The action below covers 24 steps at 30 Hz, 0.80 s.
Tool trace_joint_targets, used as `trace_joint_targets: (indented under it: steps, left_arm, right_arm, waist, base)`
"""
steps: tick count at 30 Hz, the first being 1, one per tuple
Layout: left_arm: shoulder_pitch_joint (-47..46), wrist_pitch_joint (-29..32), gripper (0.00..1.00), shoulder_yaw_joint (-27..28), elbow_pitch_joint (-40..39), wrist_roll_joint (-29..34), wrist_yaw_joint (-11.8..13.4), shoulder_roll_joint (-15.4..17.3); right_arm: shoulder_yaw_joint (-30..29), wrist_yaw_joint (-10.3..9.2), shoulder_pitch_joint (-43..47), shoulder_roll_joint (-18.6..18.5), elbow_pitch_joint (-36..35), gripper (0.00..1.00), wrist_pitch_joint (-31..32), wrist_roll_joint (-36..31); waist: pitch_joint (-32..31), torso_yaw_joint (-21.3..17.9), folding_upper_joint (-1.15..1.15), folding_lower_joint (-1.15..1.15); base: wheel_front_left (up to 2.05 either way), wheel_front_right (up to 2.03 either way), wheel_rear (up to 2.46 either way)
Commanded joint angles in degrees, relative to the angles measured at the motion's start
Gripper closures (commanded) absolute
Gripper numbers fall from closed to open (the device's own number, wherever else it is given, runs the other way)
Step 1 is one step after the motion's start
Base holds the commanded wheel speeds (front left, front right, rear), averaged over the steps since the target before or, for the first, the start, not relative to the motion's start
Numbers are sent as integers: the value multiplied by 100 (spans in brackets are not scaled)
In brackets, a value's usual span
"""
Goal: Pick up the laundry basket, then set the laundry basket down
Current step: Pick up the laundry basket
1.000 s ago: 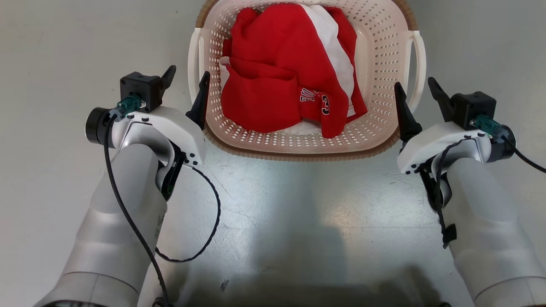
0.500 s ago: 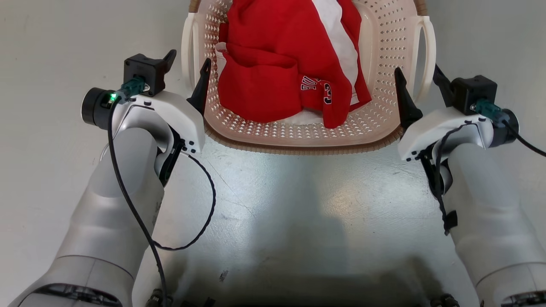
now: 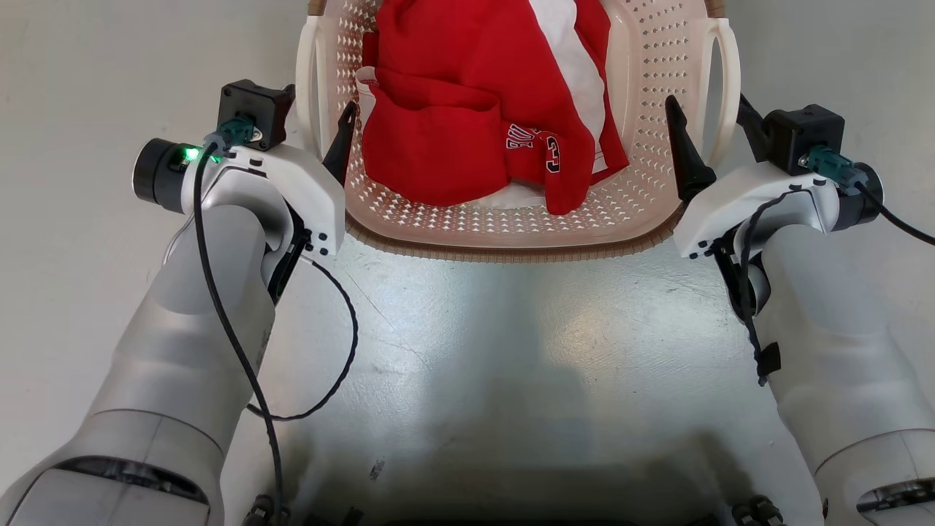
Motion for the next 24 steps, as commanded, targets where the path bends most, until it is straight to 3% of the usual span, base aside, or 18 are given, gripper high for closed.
trace_joint_targets:
  steps: [1,19,20,21,22,23,24]
  left_arm:
    - [-24,-29,0,53,39,30,-34,180]
    - [-311,-29,0,-145,372,-85,-34,185]
    - [-317,-29,0,-170,370,-74,-34,185]
    - [-317,-29,35,-195,363,-69,-34,183]
    - [-314,-29,90,-214,360,-70,-34,180]
    - [-317,-29,100,-228,355,-62,-34,186]
    - [-313,-29,100,-242,360,-55,-34,186]
  right_arm:
    - [136,35,37,121,11,0,-79,64]
    - [174,35,-29,121,106,0,-79,118]
    - [181,35,-30,121,112,7,-79,128]
    - [188,35,-34,121,112,93,-79,133]
    - [203,35,-35,121,115,100,-79,138]
    - [218,35,-34,121,126,100,-79,149]
    - [225,35,-34,121,142,100,-79,159]
  waist:
    - [4,-10,0,-1]
    - [61,-24,0,-1]
    - [64,-21,0,-1]
    - [66,-20,0,-1]
    - [66,-15,0,-1]
    - [66,-9,0,-1]
    - [63,-5,0,-1]
  base:
    - [0,0,0]
    - [0,0,0]
    - [0,0,0]
    - [0,0,0]
    - [0,0,0]
    - [0,0,0]
    - [0,0,0]
